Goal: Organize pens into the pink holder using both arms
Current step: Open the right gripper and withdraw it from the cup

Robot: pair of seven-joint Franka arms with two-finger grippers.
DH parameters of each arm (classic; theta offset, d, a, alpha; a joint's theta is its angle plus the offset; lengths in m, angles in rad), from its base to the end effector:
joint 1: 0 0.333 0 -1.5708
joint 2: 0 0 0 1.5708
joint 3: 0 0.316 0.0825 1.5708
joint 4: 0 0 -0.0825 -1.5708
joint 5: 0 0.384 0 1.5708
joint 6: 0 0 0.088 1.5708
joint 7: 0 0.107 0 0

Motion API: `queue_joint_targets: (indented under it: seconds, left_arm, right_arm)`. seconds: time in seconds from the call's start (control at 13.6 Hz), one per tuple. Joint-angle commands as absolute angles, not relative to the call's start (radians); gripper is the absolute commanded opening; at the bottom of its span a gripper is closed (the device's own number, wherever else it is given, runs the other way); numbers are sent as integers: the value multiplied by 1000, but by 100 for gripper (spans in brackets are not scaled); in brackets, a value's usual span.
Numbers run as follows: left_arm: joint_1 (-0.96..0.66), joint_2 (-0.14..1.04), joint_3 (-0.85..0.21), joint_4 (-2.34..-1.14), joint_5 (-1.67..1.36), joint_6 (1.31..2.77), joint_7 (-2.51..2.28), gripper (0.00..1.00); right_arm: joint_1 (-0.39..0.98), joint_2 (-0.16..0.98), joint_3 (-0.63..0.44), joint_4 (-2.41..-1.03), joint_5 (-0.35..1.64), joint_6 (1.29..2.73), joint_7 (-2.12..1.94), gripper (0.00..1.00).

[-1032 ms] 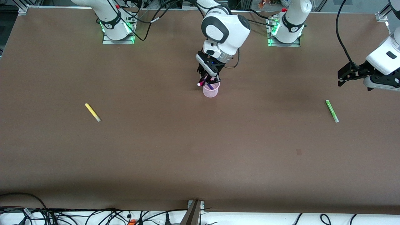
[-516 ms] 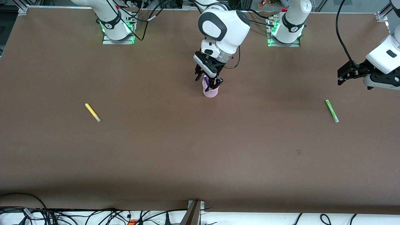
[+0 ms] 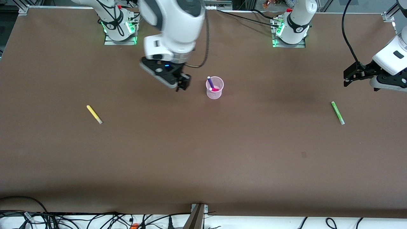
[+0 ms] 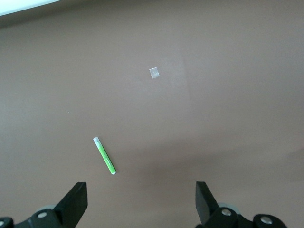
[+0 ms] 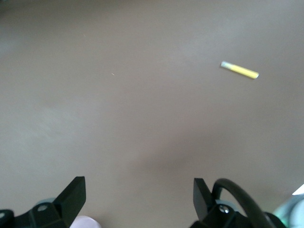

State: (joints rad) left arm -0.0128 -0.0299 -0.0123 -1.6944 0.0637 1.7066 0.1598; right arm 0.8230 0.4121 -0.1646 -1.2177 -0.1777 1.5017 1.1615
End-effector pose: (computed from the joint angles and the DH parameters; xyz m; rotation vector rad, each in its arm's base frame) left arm 0.5555 -0.0080 0.5945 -3.0605 0.2950 -0.0580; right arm 0.5230 0.4077 0.5378 2.8030 -0.7082 0.1723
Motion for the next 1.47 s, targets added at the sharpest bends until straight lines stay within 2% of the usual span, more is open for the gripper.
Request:
queue_joint_targets:
  seconds: [0.0,0.29,0.66,0.88,1.4]
  left_arm:
    - [-11,-34,-12,-1680,38,1689,170,100]
    - [-11,-35,-12,-1680,38,1683,167,100]
    - [-15,-34,-12,-1677,38,1678,166,100]
    - [-17,-34,-12,-1677,38,1678,167,100]
    - [-21,-34,-12,-1675,40,1675,167,100]
  right_arm:
    - [700,315,-214,-1246,-28,1431,826,100]
    - [681,276,-487,-1249,126,1309,383,100]
    - [648,284,-678,-1317,158,1295,-54,100]
    - [543,319,-678,-1324,333,1296,-150,100]
    - [540,324,-677,-1316,292,1318,-133,100]
